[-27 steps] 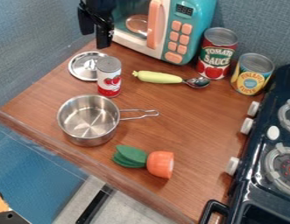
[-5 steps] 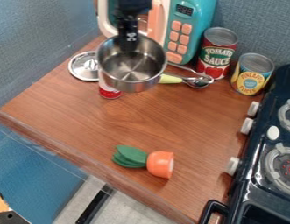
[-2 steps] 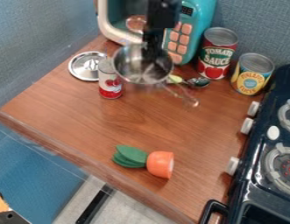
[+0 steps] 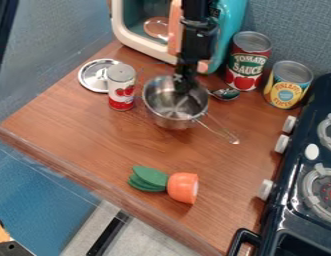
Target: Move the silver pot to the top right of the table
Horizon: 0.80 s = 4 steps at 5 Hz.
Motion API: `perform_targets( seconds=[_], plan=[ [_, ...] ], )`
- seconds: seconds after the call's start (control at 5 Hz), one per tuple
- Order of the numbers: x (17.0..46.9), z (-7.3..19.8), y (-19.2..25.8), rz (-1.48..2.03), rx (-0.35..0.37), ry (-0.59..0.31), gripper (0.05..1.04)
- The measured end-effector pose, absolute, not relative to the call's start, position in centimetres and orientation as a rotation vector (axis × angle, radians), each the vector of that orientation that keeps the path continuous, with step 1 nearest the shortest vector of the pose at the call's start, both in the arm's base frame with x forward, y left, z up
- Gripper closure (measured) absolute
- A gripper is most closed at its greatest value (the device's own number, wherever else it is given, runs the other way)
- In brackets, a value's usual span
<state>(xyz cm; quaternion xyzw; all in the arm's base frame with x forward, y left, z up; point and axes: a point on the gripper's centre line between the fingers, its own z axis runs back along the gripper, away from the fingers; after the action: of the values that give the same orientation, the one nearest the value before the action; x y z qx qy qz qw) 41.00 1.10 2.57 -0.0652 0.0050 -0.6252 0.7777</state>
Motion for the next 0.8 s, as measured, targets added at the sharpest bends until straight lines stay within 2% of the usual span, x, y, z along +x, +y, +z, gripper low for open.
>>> perform_targets(
  seconds=[0.4,0.6,0.8],
  plan=[
    [41.3,1.6,-1.4,-1.341,-0.159,-0.035,1.007],
    [41.8,-0.2,-1.2,-1.312,-0.175,0.001,1.007],
    [42.3,-0.4,-1.2,-1.312,-0.161,-0.011,1.007]
  ],
)
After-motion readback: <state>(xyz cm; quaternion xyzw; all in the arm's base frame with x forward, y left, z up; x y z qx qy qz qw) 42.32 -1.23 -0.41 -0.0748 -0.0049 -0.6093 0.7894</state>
